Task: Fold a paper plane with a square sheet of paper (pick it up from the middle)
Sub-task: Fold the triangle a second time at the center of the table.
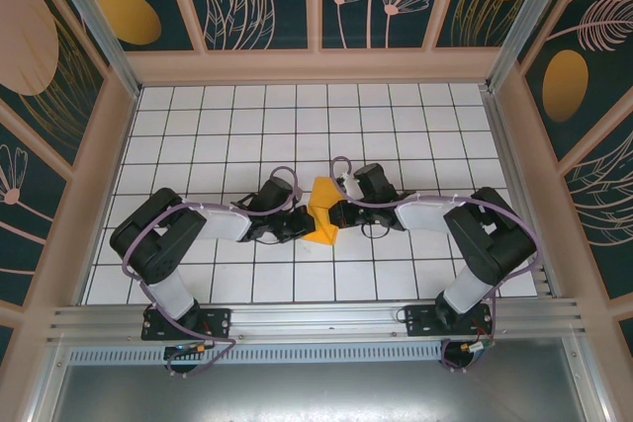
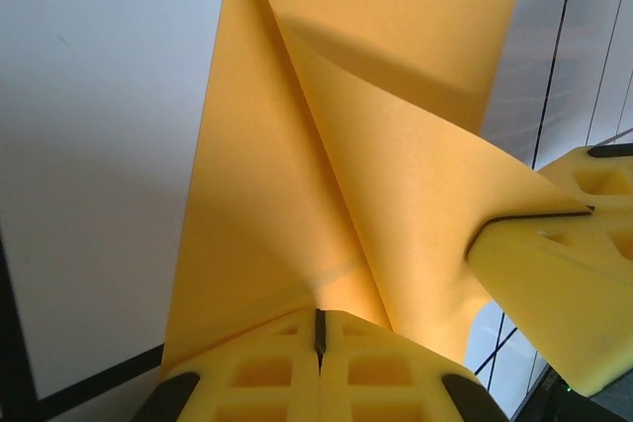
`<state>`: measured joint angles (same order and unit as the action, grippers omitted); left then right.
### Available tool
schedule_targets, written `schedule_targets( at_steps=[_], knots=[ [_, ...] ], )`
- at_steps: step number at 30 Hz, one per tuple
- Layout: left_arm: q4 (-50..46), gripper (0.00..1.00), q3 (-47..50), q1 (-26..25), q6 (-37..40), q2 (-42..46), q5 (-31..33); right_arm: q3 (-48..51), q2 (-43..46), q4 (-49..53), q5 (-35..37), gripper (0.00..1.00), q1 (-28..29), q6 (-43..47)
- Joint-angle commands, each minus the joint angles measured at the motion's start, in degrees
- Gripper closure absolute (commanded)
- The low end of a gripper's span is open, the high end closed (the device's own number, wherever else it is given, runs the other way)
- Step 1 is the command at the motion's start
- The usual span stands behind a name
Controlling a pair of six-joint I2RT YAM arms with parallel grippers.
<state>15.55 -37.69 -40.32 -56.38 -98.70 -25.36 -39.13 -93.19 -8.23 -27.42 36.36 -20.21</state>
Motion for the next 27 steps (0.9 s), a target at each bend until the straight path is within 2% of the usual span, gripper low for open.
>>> schedule_targets(
  at_steps=[1, 27],
  knots=[
    [-5.2, 1.00, 0.1, -0.1, 1.6, -0.7, 4.4, -1.7, -1.0, 3.1, 0.6, 0.99, -0.7, 1.6],
    [-4.8, 1.00, 0.2, -0.1, 1.8, -0.4, 4.6, -4.2, -4.2, 5.4, 3.5, 0.97, -0.8, 2.4]
  ],
)
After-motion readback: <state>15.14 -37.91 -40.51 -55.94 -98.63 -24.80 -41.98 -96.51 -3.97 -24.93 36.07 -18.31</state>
